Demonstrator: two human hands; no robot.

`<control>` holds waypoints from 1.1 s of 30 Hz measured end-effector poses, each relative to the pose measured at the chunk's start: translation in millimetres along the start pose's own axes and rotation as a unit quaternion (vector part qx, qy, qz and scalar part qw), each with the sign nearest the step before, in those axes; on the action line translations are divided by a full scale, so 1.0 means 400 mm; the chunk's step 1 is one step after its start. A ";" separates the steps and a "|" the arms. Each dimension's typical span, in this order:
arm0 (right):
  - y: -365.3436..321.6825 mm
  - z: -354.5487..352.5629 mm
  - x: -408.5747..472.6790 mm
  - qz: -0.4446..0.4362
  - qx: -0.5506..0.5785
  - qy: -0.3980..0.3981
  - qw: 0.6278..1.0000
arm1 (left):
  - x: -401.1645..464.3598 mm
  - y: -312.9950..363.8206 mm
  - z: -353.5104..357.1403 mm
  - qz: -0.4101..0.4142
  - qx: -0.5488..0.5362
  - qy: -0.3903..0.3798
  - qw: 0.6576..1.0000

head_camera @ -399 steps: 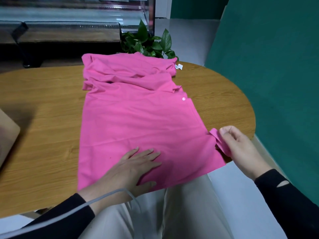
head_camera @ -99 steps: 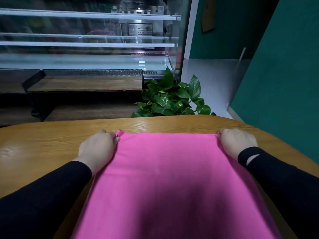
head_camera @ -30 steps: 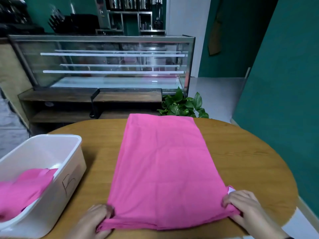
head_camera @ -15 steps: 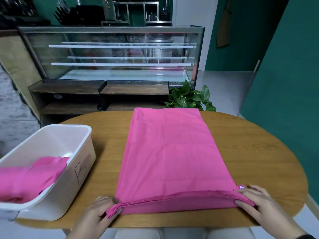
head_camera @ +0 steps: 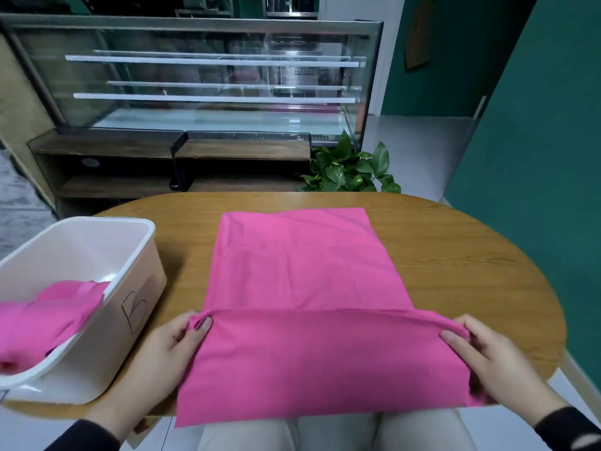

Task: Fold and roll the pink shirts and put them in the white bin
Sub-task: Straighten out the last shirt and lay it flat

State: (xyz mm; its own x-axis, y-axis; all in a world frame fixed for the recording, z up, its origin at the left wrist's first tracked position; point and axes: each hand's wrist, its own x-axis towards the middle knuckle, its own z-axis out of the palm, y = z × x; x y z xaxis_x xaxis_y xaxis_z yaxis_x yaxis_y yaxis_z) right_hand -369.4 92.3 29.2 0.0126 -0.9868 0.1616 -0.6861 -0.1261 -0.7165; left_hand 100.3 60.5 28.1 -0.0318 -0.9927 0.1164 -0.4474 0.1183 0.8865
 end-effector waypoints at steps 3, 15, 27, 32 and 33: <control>-0.017 0.008 0.048 0.025 0.036 0.003 0.999 | 0.055 -0.002 0.017 -0.011 0.025 0.029 0.999; -0.033 0.057 0.350 0.055 0.018 -0.026 0.998 | 0.232 -0.036 0.036 -0.082 0.066 0.108 0.989; 0.035 0.154 0.335 0.065 -0.108 -0.067 0.990 | 0.240 -0.136 0.063 -0.025 0.145 0.025 0.989; 0.017 0.090 0.228 0.060 -0.088 -0.090 0.990 | 0.172 -0.097 0.028 -0.038 0.116 -0.008 0.992; -0.005 0.068 0.234 0.062 -0.079 -0.088 0.991 | 0.179 -0.079 0.020 -0.039 0.113 -0.004 0.993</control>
State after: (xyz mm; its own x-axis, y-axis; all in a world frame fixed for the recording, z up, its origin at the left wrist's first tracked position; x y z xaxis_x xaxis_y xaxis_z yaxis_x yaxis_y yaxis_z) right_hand -347.2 -2.5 27.2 0.0372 -0.9980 -0.0519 -0.7954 0.0019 -0.6060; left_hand 105.1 -14.6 4.9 0.0045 -0.9989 0.0474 -0.6378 0.0336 0.7694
